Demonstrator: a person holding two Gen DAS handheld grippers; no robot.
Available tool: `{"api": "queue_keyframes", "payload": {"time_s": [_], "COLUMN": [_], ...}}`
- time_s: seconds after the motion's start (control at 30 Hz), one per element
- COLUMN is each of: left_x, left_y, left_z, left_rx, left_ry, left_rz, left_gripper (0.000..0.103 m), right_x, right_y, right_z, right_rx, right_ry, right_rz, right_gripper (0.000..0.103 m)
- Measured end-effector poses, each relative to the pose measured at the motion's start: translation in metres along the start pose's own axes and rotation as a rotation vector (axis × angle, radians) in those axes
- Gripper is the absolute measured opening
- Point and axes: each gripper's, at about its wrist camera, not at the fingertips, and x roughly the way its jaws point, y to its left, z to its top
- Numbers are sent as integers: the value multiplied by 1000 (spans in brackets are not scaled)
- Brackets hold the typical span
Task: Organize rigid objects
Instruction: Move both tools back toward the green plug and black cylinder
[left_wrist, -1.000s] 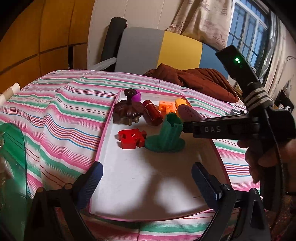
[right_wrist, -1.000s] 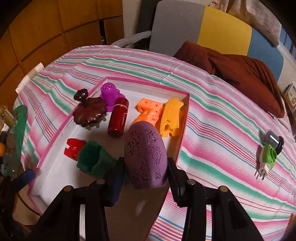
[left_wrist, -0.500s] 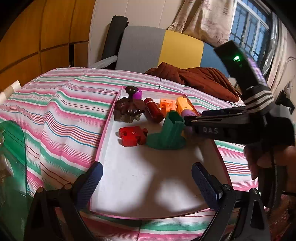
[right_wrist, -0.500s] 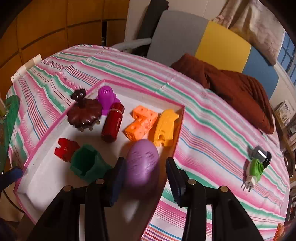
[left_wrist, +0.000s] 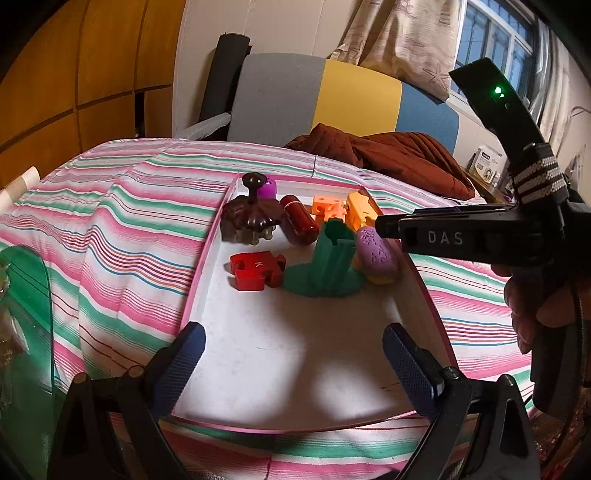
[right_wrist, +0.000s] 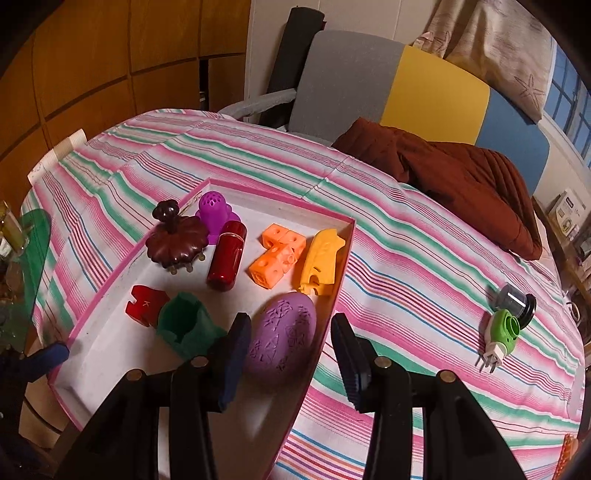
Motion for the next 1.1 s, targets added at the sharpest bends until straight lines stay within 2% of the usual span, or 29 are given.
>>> {"api": "queue_keyframes", "payload": {"time_s": [0.23, 0.37, 0.6, 0.73, 0.87, 1.1], "left_x": [-3, -4, -5, -8, -11, -9], "left_y": [-4, -8, -23, -36, -50, -91], "left_z": [-1, -1, -2, -2, -1, 11], "left_rx": [8, 18, 61, 103, 137, 259], "left_ry": [-7, -9, -11, -18, -19, -18], "left_rz": [0, -5, -15, -40, -65, -93], "left_gripper": [98, 97, 98, 98, 101, 101], "right_x": [-12, -16, -4, 8, 11, 22], "right_y": [-18, -37, -83, -119, -163, -269], "right_z": [-4, -11, -35, -55, -71, -90], "right_rx": [62, 86, 157, 225, 311, 529], "right_ry": [-18, -17, 64, 146, 180, 250], "right_rz": [5, -24, -98, -148, -197, -308], "right_gripper": [45, 45, 45, 45, 45, 45]}}
